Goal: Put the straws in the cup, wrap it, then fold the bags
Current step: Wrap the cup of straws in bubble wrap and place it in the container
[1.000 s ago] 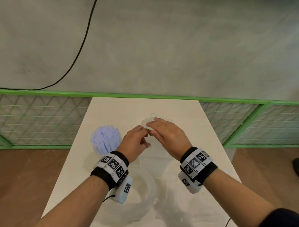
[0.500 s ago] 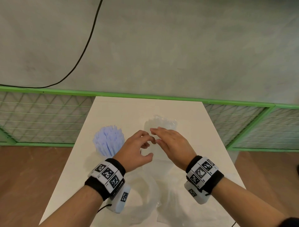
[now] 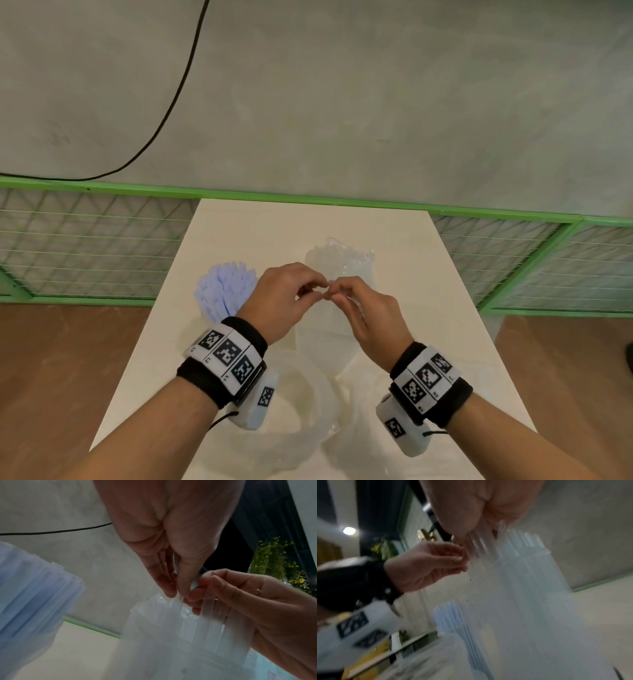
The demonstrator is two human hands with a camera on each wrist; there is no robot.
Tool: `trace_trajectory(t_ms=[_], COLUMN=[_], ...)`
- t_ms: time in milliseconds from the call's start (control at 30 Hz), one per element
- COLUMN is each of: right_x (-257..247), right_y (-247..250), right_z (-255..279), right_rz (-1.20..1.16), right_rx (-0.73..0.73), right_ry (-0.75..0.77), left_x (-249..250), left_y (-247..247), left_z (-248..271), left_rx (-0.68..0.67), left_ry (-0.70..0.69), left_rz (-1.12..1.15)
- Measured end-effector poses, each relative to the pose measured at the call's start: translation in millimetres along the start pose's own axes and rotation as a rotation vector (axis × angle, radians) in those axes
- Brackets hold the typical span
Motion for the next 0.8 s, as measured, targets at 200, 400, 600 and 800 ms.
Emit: trace_trajectory(t_ms=[200, 400, 600, 800], right_x=[-3, 7, -1, -3], right_y=[-8, -22, -12, -15], right_z=[0, 13, 20, 66], right_rz=[0.449, 0.615, 0.658, 0.731], right_rx=[0.072, -0.024, -0.147, -0.13], right_ry=[0.219, 0.198, 0.166, 0.068], left_x=[-4, -8, 4, 16], left_y=[-8, -13, -11, -39], left_z=[0, 6, 25, 52], left_rx=[0.012, -0.019, 0.067, -0.128], left_ry=[0.035, 0.026, -0.061, -0.117], left_rz=[0.027, -0.008, -0.171, -0.392])
Point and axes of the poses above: each hand's wrist, its own z-axis away from the middle knuckle, its own y-axis out of the back of the hand, x = y × z, the point moved 7 cm from there along -z, towards the middle knuckle, and after that the axes turned 1 degree about z, right-handed, at the moved point
